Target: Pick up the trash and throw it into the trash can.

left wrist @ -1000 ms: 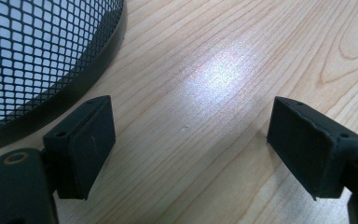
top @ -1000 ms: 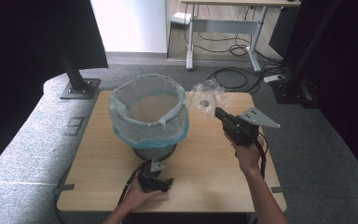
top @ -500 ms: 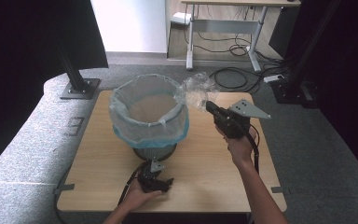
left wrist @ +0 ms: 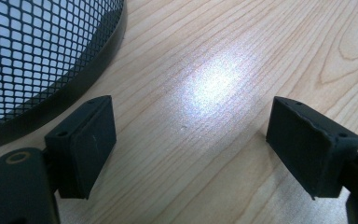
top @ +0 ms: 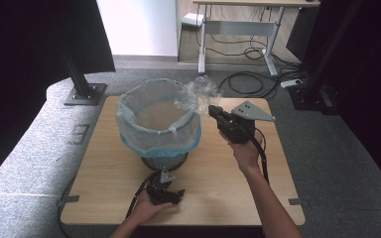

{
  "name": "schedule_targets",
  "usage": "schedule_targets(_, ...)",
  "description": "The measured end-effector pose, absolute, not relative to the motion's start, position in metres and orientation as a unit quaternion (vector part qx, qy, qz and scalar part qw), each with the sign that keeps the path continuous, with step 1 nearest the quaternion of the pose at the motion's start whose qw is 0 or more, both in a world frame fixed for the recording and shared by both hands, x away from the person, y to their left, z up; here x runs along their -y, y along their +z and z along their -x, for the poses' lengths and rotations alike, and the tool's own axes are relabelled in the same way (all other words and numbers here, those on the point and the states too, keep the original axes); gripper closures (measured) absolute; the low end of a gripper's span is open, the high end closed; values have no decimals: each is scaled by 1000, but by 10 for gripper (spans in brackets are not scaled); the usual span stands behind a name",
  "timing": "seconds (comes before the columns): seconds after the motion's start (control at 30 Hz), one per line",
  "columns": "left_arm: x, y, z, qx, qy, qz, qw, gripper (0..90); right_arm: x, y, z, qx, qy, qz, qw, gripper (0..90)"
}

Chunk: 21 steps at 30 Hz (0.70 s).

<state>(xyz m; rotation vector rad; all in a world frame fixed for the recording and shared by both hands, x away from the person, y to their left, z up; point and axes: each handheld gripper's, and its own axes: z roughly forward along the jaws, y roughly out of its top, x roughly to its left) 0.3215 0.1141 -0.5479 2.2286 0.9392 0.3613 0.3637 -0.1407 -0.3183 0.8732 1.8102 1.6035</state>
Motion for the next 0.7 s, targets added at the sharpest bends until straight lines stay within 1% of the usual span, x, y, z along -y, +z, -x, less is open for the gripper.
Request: schedule_targets(0.7,-114,-548,-322,-361,139,-857,341,157,107,-317,-373,-688,601,-309,264,879)
